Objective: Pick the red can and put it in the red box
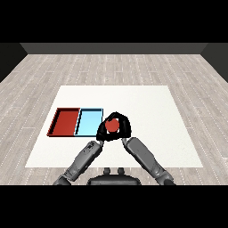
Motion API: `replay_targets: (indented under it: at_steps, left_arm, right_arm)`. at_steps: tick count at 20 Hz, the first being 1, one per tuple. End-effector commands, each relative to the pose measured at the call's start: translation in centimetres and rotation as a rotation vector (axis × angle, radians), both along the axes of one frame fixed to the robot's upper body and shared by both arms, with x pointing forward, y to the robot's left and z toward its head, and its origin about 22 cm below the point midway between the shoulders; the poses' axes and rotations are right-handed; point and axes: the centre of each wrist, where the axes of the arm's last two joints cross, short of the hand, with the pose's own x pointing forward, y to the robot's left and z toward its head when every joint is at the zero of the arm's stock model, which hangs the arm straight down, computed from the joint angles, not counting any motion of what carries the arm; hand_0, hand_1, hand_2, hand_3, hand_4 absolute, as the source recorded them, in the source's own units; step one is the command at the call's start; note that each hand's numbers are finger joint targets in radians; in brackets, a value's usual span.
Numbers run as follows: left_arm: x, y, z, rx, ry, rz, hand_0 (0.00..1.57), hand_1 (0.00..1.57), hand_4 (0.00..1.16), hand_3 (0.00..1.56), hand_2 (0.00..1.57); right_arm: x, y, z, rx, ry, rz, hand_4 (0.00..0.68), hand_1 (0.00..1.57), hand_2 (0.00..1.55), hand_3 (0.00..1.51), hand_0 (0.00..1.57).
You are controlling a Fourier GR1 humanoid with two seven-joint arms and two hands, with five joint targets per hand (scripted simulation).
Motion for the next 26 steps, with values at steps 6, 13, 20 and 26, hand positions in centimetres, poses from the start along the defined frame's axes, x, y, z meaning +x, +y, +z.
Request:
replay_targets:
  at_steps: [6, 13, 20, 26]
  left_arm:
    - [0.7, -0.3, 0.1, 0.003, 0.031, 0.079, 1.57, 1.57, 1.12, 1.48, 1.56]
    - [0.5, -0.7, 1.2, -0.027, -0.111, 0.112, 1.57, 1.57, 1.14, 1.49, 1.57]
    - [0.5, -0.4, 0.1, -0.047, -0.125, 0.135, 1.57, 1.57, 1.15, 1.51, 1.57]
    - [0.5, 0.4, -0.5, 0.004, -0.124, 0.192, 1.57, 1.57, 1.14, 1.5, 1.57]
  right_arm:
    - [0.0, 0.5, -0.7, 0.001, 0.015, -0.001, 0.646, 1.48, 1.44, 1.39, 1.48]
    - [-1.1, 0.9, 0.5, 0.035, 0.043, 0.05, 0.595, 1.49, 1.44, 1.38, 1.49]
    - [-0.1, 0.1, -0.6, -0.079, 0.092, -0.004, 0.0, 0.0, 0.0, 0.0, 0.0]
    - [1.2, 0.1, -1.8, -0.062, 0.119, 0.003, 0.0, 0.0, 0.0, 0.0, 0.0]
